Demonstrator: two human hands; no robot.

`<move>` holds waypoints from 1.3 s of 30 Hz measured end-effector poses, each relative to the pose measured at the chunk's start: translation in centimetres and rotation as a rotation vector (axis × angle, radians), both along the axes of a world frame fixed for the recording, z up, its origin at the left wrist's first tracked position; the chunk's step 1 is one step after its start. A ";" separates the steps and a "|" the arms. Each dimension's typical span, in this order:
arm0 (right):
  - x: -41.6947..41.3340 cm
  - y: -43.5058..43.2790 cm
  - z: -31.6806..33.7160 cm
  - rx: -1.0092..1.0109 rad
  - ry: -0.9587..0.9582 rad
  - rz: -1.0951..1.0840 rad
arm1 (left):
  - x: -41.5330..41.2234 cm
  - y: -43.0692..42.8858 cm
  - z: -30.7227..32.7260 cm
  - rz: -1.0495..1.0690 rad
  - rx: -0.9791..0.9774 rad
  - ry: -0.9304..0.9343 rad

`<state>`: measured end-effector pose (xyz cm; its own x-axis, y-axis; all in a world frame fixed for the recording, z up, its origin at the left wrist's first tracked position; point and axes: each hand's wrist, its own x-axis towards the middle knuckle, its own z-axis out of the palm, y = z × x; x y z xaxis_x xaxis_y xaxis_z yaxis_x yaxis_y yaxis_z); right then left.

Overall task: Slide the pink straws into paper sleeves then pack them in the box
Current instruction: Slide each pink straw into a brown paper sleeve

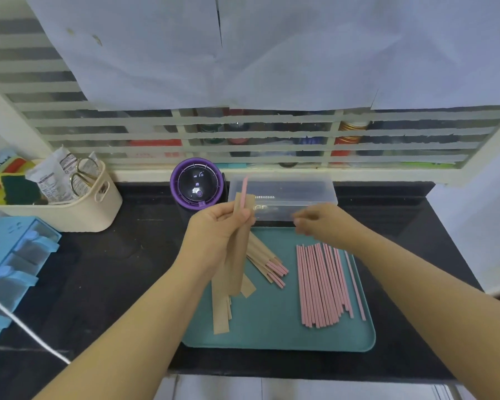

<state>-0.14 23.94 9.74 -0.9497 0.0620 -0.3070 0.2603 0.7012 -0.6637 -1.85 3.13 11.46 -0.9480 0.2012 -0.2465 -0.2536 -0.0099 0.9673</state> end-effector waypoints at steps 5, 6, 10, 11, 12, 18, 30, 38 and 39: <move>2.1 0.9 -9.3 0.201 -0.340 0.014 | 0.1 -0.7 -2.3 -0.002 0.014 -0.079; 2.3 0.6 -10.2 0.221 -0.324 -0.016 | 0.1 -0.8 -2.5 -0.003 0.021 -0.085; 2.2 -0.2 -12.5 0.304 -0.271 -0.139 | -0.1 -1.0 -3.1 -0.008 0.025 -0.099; 2.1 -0.5 -12.7 0.315 -0.285 -0.156 | -0.1 -1.0 -3.2 -0.005 0.031 -0.108; 2.0 -0.7 -13.0 0.316 -0.302 -0.169 | -0.1 -1.1 -3.4 -0.002 0.034 -0.117; 1.1 -1.0 -13.2 0.303 -0.403 -0.208 | 0.0 -1.3 -3.6 -0.009 0.025 -0.149; 0.3 0.7 -9.9 0.005 -0.232 -0.340 | -0.6 -1.4 -3.1 -0.029 -0.016 -0.148; 0.3 0.6 3.9 -1.113 0.109 -0.394 | -0.3 0.0 -0.8 -0.081 -0.047 -0.073; 0.7 0.4 5.3 -1.301 0.078 -0.348 | -0.2 0.2 -0.3 -0.089 -0.048 -0.060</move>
<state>0.55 24.35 15.08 -0.9618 0.0089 -0.2737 0.2262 -0.5376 -0.8123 -2.04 3.38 11.12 -0.9102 0.2707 -0.3134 -0.3086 0.0611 0.9492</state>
